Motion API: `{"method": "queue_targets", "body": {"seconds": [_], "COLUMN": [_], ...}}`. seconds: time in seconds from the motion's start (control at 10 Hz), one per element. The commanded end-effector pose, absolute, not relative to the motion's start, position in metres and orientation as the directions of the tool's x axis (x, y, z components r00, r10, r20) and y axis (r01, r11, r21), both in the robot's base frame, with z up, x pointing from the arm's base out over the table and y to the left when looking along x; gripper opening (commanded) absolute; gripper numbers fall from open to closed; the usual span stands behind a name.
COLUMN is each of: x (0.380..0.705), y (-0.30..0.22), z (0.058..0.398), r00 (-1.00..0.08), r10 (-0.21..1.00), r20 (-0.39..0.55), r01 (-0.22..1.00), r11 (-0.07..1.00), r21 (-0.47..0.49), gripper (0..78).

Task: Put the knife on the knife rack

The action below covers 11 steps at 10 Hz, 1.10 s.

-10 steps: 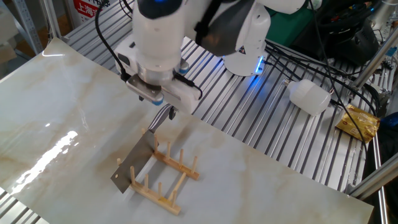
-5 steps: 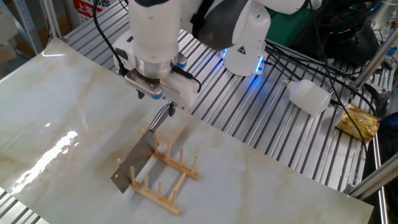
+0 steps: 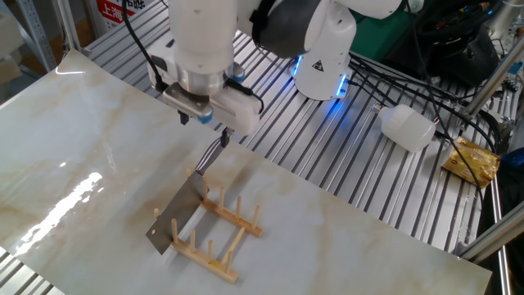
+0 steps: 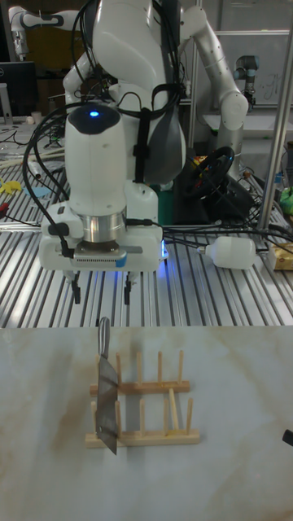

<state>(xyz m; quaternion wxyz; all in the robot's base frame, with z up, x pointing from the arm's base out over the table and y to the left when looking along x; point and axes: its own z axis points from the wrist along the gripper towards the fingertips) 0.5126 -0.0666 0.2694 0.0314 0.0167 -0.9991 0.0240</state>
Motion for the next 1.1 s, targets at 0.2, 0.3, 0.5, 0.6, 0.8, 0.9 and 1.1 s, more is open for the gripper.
{"method": "queue_targets", "body": {"seconds": [0.2, 0.3, 0.5, 0.6, 0.8, 0.9, 1.1], "x": [0.5117, 0.5115, 0.5106, 0.5098, 0.5082, 0.5075, 0.5053], "y": [-0.0681, -0.0683, -0.069, -0.0694, -0.0702, -0.0701, -0.0723], "z": [0.2719, 0.272, 0.2728, 0.2731, 0.2738, 0.2735, 0.2756], "r00": [-0.998, -0.998, -0.998, -0.998, -0.997, -0.997, -0.997], "r10": [-0.03, -0.029, -0.032, -0.033, -0.034, -0.026, -0.015], "r20": [0.055, 0.054, 0.054, 0.059, 0.068, 0.071, 0.07], "r01": [-0.032, -0.032, -0.034, -0.035, -0.036, -0.029, -0.018], "r11": [0.999, 0.999, 0.999, 0.999, 0.999, 0.998, 0.998], "r21": [-0.044, -0.04, -0.034, -0.031, -0.03, -0.053, -0.053], "gripper": [77.4, 77.4, 77.4, 77.4, 77.4, 77.4, 77.4]}}
